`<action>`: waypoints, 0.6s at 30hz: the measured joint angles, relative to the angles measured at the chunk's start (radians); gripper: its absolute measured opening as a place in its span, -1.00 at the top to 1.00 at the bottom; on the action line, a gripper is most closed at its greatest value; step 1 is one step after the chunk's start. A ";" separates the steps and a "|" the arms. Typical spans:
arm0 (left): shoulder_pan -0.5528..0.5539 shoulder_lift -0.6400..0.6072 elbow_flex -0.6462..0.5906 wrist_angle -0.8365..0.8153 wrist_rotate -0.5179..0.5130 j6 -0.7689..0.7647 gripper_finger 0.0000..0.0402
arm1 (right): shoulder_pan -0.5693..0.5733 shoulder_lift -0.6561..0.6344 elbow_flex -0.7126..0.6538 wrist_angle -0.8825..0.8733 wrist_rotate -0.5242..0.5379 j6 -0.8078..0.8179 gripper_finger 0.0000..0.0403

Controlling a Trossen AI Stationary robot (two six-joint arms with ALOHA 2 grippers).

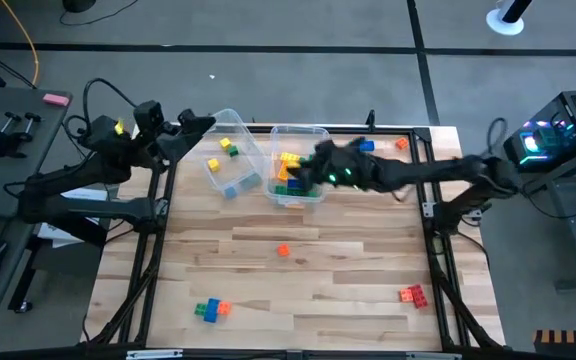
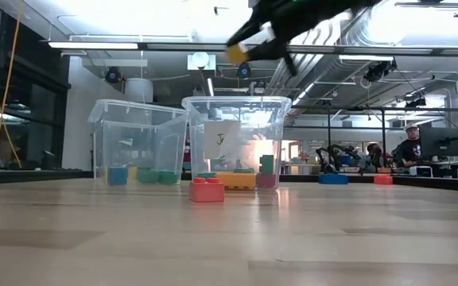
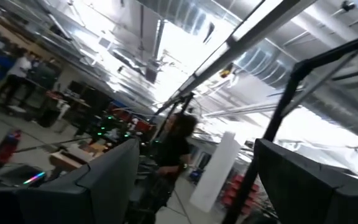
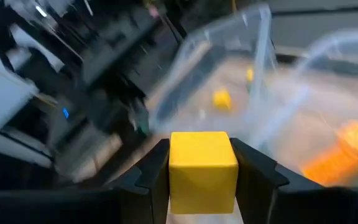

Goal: Sort blocks by size
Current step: Put the yellow blocks into the left transparent bin

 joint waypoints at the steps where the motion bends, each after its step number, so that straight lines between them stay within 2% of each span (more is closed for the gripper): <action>1: -0.008 -0.003 0.000 0.000 0.000 0.000 -0.52 | -0.028 0.036 0.013 0.042 -0.031 -0.003 0.36; 5: -0.040 -0.007 0.000 0.012 -0.001 -0.013 -0.52 | -0.102 0.201 0.146 0.071 -0.173 -0.028 0.36; 8: -0.060 -0.006 0.000 0.013 -0.019 -0.017 -0.52 | -0.125 0.324 0.317 0.044 -0.240 -0.096 0.36; 14: -0.089 -0.005 0.000 0.013 -0.040 -0.019 -0.52 | -0.170 0.550 0.678 -0.234 -0.291 -0.193 0.36; 18: -0.102 -0.005 0.000 0.013 -0.040 -0.026 -0.52 | -0.179 0.644 0.855 -0.351 -0.302 -0.250 0.33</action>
